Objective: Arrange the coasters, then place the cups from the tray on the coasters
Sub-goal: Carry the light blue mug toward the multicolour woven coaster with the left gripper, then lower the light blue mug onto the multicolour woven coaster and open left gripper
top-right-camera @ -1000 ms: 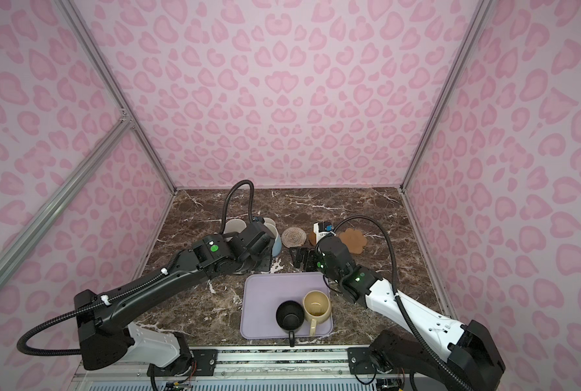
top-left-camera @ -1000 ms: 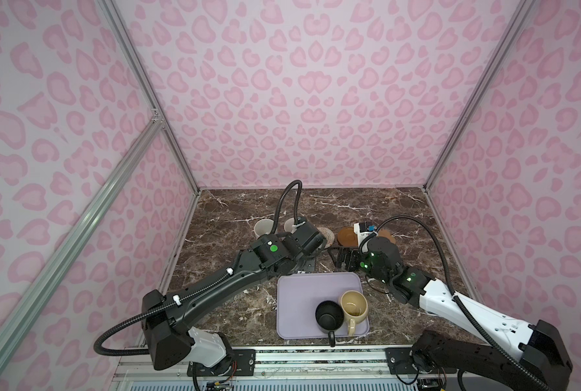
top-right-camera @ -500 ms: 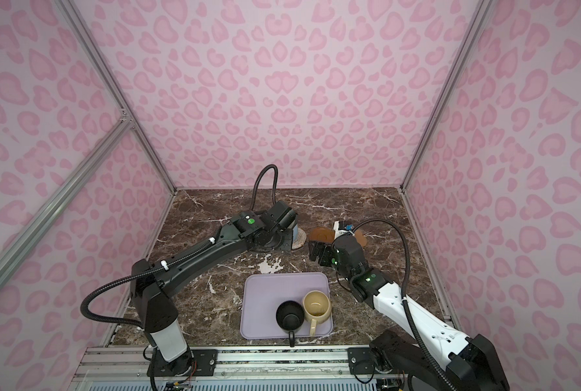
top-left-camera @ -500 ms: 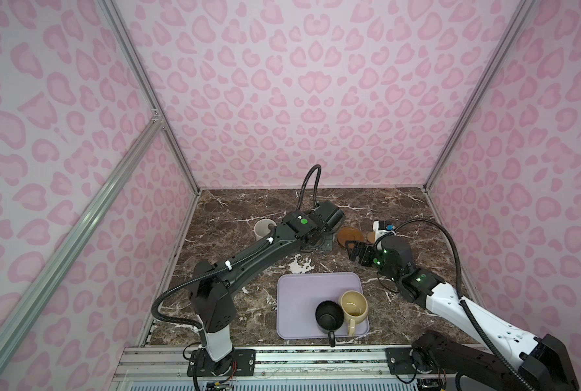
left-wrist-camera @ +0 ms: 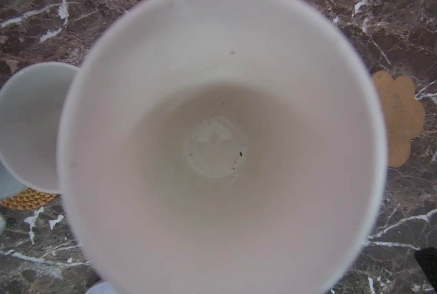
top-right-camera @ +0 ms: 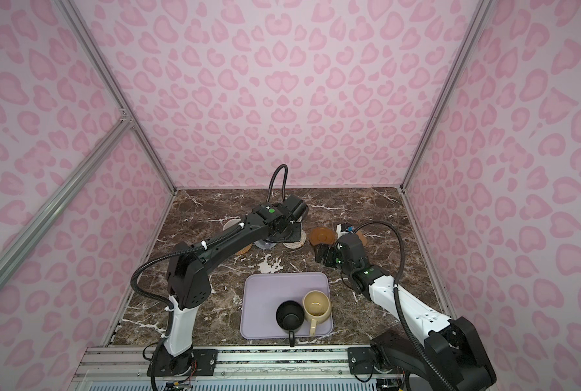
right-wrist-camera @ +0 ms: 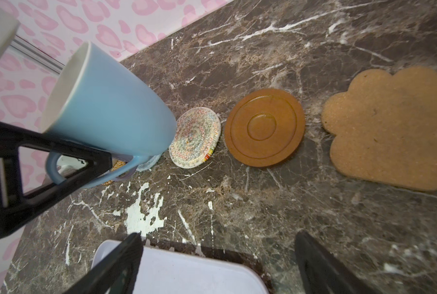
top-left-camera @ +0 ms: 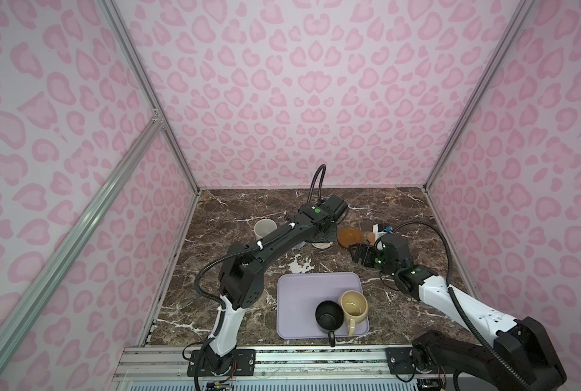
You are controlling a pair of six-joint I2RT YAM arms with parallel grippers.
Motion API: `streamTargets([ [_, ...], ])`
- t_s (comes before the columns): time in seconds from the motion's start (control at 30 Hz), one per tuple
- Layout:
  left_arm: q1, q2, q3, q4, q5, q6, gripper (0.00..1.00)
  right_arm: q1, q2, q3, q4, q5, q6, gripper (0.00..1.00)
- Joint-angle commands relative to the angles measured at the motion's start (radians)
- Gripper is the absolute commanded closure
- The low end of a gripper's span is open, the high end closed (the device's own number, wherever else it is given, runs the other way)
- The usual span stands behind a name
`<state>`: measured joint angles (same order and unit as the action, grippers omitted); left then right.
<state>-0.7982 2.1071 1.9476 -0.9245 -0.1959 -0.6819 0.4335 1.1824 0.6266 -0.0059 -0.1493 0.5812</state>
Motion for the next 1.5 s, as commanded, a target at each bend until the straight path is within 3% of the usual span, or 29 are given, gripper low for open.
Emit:
streamTargets([
  [0.0, 0.014, 0.038, 0.043, 0.037, -0.028, -0.008, 0.97, -0.002, 0.037, 0.030, -0.008, -0.027, -0.045, 0.06],
  [0.2, 0.017, 0.152, 0.152, -0.040, -0.090, -0.018, 0.97, -0.008, 0.070, 0.022, 0.018, -0.040, -0.031, 0.07],
  [0.43, 0.016, 0.191, 0.174, -0.031, -0.071, -0.031, 0.97, -0.022, 0.097, 0.053, -0.034, -0.028, -0.049, 0.08],
  [0.77, 0.010, 0.220, 0.181, -0.071, -0.126, -0.055, 0.97, -0.042, 0.077, 0.032, -0.025, -0.039, -0.044, 0.08],
  [0.9, 0.010, 0.232, 0.186, -0.050, -0.092, -0.051, 0.97, -0.049, 0.072, 0.023, -0.013, -0.053, -0.038, 0.08],
  [1.1, 0.008, 0.221, 0.189, -0.045, -0.077, -0.063, 0.97, -0.062, 0.069, 0.011, 0.003, -0.093, -0.022, 0.08],
  [1.27, 0.004, 0.179, 0.184, -0.071, -0.135, -0.078, 0.97, -0.070, 0.068, 0.009, 0.003, -0.102, -0.018, 0.08],
  [1.47, -0.013, 0.148, 0.163, -0.027, -0.097, -0.078, 0.97, -0.073, 0.074, 0.002, 0.019, -0.119, -0.011, 0.08],
])
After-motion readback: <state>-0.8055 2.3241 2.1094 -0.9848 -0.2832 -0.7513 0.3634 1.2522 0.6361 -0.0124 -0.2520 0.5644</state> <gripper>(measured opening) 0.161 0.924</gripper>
